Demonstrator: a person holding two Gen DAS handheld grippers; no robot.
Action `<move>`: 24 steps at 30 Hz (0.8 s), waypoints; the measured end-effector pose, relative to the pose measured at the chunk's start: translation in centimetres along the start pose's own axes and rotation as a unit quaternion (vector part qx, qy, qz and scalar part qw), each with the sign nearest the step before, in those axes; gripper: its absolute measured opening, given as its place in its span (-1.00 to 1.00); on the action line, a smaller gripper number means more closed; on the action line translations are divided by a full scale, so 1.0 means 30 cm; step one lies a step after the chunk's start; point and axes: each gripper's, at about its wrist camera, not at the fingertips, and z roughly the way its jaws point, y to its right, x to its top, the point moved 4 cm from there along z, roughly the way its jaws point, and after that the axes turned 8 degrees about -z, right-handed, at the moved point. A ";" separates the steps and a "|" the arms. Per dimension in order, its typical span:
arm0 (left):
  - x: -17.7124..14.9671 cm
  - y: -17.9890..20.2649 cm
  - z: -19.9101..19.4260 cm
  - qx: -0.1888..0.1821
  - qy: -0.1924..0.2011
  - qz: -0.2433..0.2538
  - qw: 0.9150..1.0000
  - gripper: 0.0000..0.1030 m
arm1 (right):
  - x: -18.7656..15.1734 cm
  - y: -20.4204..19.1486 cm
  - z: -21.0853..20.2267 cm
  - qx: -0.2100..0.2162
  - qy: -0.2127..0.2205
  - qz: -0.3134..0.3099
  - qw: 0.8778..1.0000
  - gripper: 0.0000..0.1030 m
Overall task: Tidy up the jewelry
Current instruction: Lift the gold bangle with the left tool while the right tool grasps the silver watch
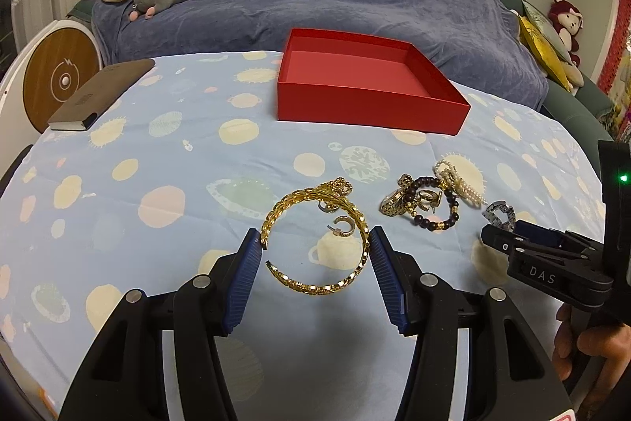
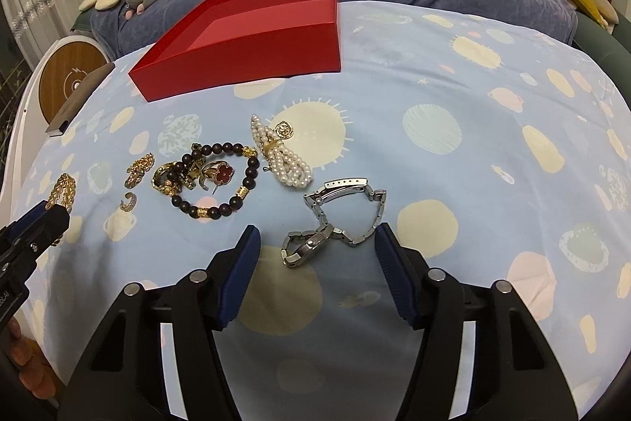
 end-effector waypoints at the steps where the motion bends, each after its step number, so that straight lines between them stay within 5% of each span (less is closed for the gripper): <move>1: -0.002 -0.003 0.000 0.000 -0.001 -0.001 1.000 0.04 | -0.002 -0.002 0.001 -0.001 0.000 -0.001 1.000 -0.10; 9: 0.000 -0.006 -0.004 0.000 0.001 -0.002 1.000 0.04 | -0.002 0.022 -0.005 0.014 0.006 0.012 1.000 -0.72; 24: 0.024 0.038 -0.039 -0.009 0.011 -0.001 1.000 0.04 | 0.024 0.030 -0.126 0.031 0.048 0.018 0.998 -0.82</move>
